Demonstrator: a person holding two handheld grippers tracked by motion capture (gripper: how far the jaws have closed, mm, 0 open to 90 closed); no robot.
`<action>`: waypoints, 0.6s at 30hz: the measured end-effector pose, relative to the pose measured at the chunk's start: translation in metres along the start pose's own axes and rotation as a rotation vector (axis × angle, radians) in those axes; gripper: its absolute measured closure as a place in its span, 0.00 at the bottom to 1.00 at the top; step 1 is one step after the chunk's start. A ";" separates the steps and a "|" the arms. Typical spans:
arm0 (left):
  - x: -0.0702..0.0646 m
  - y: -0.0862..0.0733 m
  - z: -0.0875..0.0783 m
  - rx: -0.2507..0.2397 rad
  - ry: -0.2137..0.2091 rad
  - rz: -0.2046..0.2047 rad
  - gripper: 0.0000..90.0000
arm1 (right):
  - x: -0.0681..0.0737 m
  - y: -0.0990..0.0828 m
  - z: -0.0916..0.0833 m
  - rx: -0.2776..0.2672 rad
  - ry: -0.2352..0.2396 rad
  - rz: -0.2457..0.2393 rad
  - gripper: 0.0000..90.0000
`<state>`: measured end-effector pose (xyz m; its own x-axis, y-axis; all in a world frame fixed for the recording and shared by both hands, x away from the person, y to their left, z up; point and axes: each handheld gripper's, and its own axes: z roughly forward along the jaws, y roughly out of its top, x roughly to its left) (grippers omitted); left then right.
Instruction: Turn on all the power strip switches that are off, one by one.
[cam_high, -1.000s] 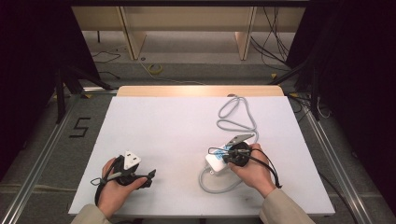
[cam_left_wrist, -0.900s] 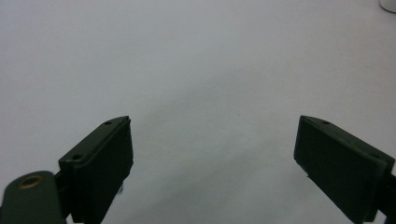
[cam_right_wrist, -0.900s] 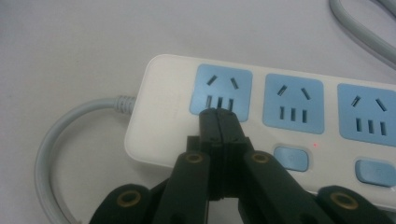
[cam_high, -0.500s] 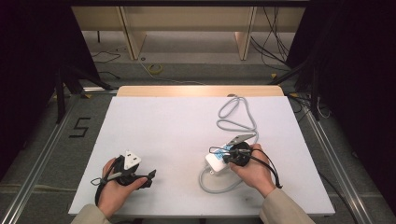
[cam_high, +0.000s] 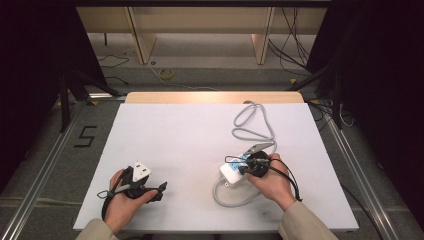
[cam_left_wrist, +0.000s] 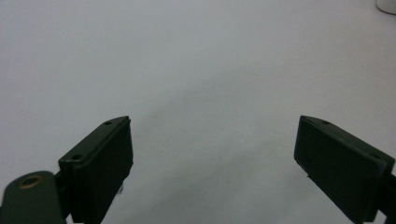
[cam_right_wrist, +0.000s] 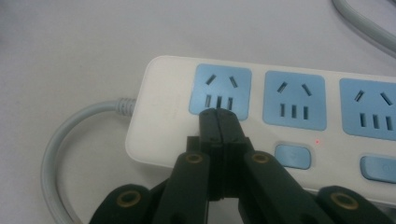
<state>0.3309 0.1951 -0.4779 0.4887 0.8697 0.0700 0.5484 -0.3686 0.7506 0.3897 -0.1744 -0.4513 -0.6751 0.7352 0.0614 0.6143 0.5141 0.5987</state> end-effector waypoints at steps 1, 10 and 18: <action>0.000 0.000 0.000 0.000 0.001 0.001 0.13 | 0.000 0.000 0.000 0.000 0.000 0.000 1.00; 0.000 0.000 0.000 0.002 0.000 0.000 0.13 | 0.001 0.001 -0.004 -0.011 -0.011 -0.008 1.00; 0.000 0.000 0.000 0.001 0.001 0.001 0.13 | 0.000 0.001 -0.007 -0.008 -0.016 -0.009 1.00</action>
<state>0.3312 0.1953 -0.4778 0.4880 0.8699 0.0715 0.5488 -0.3695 0.7499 0.3881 -0.1769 -0.4450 -0.6739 0.7375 0.0439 0.6050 0.5168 0.6057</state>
